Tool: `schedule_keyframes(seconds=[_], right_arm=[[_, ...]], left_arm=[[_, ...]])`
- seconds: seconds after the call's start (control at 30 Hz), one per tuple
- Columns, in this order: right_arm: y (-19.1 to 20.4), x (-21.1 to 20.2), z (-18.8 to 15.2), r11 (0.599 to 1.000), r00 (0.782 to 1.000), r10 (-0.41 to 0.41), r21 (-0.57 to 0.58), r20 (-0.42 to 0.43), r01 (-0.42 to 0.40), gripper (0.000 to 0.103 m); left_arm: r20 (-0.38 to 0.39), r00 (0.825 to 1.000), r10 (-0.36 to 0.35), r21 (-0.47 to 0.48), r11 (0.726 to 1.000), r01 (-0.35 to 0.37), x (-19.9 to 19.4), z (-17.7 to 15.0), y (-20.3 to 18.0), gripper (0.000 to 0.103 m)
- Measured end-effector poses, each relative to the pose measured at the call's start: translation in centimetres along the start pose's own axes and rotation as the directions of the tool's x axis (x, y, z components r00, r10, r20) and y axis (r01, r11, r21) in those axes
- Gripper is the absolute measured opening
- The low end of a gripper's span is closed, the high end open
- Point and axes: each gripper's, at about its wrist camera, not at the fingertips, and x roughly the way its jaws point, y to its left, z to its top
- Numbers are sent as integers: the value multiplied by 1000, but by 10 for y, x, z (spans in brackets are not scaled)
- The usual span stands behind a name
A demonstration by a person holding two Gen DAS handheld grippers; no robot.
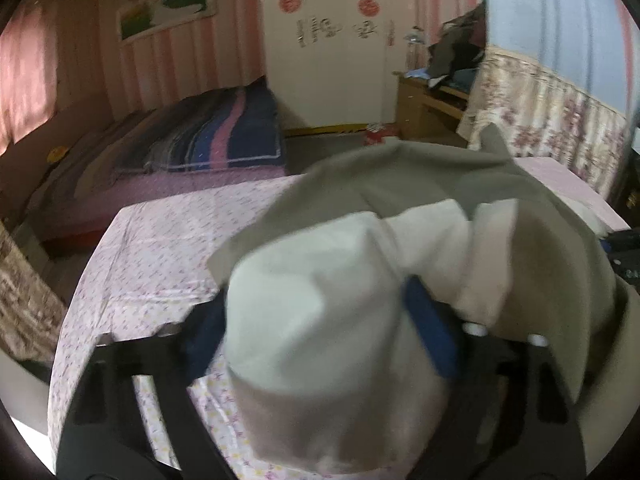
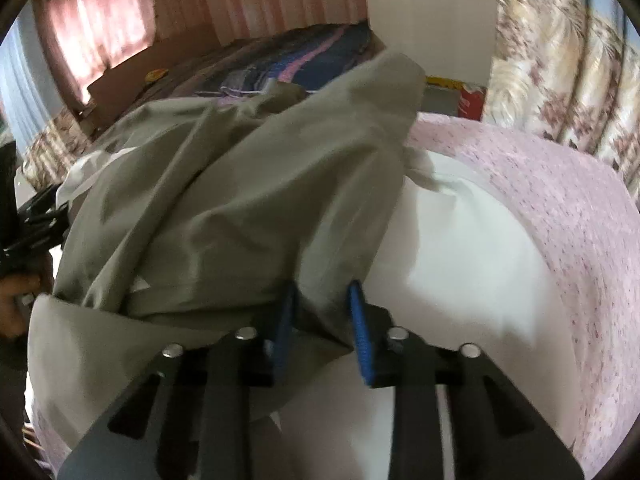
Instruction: Fold large clothes
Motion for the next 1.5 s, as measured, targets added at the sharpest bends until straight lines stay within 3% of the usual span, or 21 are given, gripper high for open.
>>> schedule_keyframes(seconds=[0.13,0.27,0.5,0.67,0.83,1.13,1.3,1.5], right_arm=[[-2,-17,2,1000,997,24,17,79,-26,10],[-3,-41,5,1000,986,1,11,164,-3,9],[-8,-89,24,999,963,-53,2,266,55,8],[-13,-145,48,993,924,-104,-9,368,115,8],[-11,-214,73,981,863,-155,-30,482,193,7],[-21,-343,99,952,736,-227,-13,638,305,7],[-15,-410,102,934,661,-250,-3,707,356,7],[-6,-494,97,919,545,-260,30,797,393,7]], left_arm=[[44,998,-36,-15,999,37,-13,-2,1,37],[30,999,-26,-47,999,27,-23,6,6,21],[25,1000,2,-59,998,0,-62,34,0,13],[89,995,38,-45,998,-34,-112,66,-4,9],[181,982,45,-32,999,-40,-168,95,-15,6],[340,938,60,-5,998,-62,-266,144,-41,5],[426,903,58,10,998,-68,-318,166,-55,4],[534,845,43,49,995,-81,-382,184,-76,3]])
